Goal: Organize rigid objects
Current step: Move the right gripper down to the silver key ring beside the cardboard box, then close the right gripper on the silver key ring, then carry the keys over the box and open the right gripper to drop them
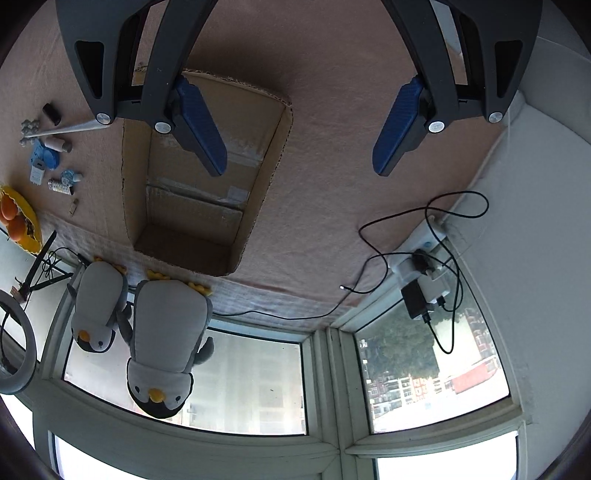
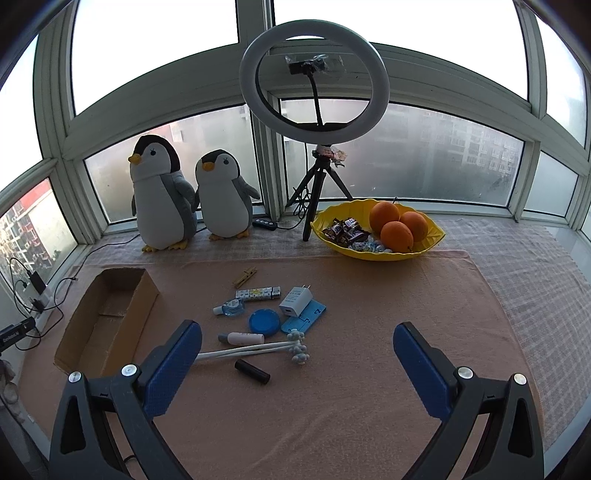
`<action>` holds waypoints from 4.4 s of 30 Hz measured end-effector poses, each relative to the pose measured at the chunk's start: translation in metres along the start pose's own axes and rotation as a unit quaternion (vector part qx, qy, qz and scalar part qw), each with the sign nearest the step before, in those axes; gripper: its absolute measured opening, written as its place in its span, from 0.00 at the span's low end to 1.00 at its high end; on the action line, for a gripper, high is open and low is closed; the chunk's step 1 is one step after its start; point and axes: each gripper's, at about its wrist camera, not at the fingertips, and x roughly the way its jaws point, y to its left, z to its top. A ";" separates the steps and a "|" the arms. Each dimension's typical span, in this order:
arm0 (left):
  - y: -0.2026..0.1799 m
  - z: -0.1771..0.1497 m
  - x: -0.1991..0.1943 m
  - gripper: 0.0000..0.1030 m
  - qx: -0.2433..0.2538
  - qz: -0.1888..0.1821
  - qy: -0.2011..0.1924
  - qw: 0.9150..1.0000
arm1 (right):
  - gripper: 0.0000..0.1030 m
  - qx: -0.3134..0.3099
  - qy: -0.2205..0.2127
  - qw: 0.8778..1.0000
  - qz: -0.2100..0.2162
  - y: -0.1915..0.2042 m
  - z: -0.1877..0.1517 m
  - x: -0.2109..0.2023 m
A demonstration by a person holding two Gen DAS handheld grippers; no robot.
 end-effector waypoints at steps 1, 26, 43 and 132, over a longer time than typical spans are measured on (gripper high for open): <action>0.002 -0.002 0.005 0.79 0.000 0.000 0.005 1.000 | 0.99 -0.002 0.003 1.000 0.002 0.001 0.000 0.002; 0.008 -0.035 0.098 0.64 -0.017 -0.007 0.113 0.993 | 0.94 -0.077 0.069 0.985 0.137 0.077 -0.028 0.050; -0.013 -0.037 0.121 0.52 0.014 -0.018 0.137 0.990 | 0.60 -0.135 0.172 0.947 0.236 0.153 -0.059 0.126; -0.019 -0.037 0.120 0.52 0.029 -0.009 0.127 0.991 | 0.02 -0.181 0.138 0.882 0.413 0.282 -0.024 0.081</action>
